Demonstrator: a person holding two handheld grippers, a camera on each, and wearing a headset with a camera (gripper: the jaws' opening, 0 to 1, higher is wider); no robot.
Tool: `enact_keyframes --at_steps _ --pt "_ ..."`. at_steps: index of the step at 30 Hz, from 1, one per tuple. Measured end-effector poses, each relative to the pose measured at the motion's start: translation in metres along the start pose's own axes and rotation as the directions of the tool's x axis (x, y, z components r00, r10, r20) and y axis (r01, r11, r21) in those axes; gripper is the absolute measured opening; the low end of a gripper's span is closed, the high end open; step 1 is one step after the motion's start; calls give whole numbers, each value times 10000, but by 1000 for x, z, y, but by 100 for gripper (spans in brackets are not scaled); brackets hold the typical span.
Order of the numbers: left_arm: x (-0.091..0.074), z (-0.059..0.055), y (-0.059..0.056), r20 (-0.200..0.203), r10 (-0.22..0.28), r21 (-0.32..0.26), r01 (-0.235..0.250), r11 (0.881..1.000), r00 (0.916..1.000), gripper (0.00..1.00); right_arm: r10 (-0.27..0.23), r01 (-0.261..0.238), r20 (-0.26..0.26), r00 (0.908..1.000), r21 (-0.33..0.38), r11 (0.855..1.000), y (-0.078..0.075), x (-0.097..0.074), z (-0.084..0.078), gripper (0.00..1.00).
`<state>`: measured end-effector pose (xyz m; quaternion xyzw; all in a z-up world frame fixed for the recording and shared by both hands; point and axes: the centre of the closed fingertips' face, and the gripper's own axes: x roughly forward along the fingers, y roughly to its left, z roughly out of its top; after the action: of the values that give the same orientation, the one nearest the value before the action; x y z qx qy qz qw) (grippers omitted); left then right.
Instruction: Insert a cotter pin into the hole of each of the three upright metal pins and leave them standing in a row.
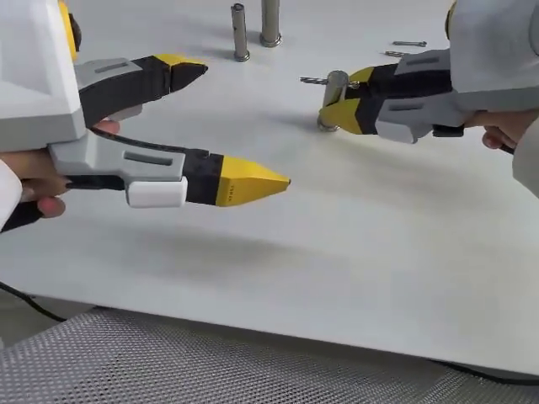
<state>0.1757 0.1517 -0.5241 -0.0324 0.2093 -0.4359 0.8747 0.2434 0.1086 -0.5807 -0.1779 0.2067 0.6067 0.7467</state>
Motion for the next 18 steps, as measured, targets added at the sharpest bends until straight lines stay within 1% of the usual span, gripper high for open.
enact_keyframes --at_steps 5,10,14,18 --pt "-9 2 2 10 156 -34 -156 9999 9999 99 152 -150 76 9999 -155 9998 0 12 13 8" --pt "-17 3 3 38 178 8 -178 9998 9998 99 201 -199 81 9998 -200 9996 3 19 20 8" --pt "-22 4 9 86 319 88 -320 9994 9995 99 239 -239 -6 9997 -228 9995 6 24 20 8" --pt "-26 7 13 274 353 69 -355 9993 9990 99 127 -127 -75 9999 -29 9999 1 28 15 8"
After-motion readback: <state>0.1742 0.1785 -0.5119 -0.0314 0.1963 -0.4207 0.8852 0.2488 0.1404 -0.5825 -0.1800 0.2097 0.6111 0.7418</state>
